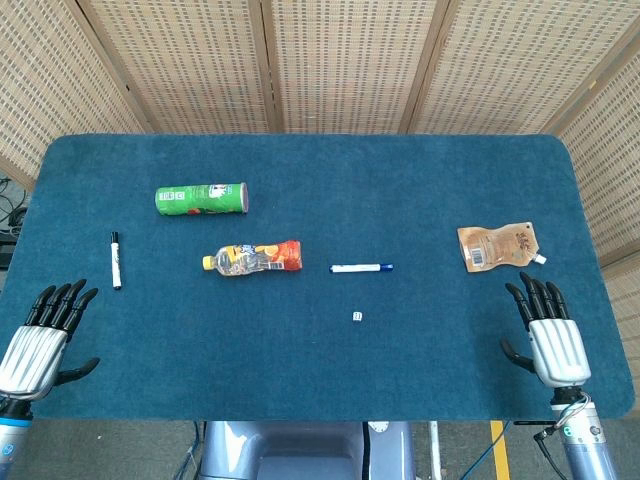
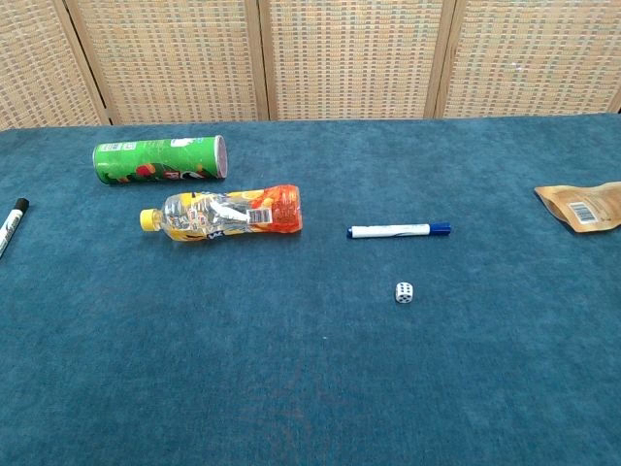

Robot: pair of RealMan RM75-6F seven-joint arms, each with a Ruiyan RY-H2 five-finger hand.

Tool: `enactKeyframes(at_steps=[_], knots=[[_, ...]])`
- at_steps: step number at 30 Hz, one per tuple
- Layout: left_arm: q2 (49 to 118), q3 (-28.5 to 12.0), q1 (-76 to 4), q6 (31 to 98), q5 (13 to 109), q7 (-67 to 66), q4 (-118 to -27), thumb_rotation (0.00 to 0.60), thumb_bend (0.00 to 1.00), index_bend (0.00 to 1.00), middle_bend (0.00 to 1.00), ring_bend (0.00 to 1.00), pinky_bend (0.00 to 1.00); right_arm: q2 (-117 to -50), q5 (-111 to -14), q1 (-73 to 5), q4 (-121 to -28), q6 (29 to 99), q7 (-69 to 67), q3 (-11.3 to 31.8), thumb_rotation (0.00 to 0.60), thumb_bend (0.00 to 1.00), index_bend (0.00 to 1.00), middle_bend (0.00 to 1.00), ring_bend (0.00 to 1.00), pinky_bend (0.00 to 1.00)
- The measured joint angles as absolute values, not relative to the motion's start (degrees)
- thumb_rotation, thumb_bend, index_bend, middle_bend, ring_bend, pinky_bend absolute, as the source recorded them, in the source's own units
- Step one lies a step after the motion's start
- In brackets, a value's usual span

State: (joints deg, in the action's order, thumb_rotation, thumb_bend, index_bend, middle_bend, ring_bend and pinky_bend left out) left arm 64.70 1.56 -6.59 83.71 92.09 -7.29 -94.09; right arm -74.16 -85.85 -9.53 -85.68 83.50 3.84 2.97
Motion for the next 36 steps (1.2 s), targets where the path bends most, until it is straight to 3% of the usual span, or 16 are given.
enactKeyframes(at_steps=[21,36], knots=[[64.3,1.8,-6.7,83.4,92.4,-6.4,-94.6,0.600,0.18,0.00,0.00,0.00,0.00,-74.4,-85.7,-9.6,-87.2,83.2,6.4,3.7,0.600,0.31,0.09,0.00,0.00,0.00],[64.0,2.0,-6.9,82.9,92.4,-5.5,-95.2,0.600,0.18,0.00,0.00,0.00,0.00,-71.9,-81.6,-15.9,-97.3,75.4,16.4,8.2,0.600,0.31,0.12,0.00,0.00,0.00]])
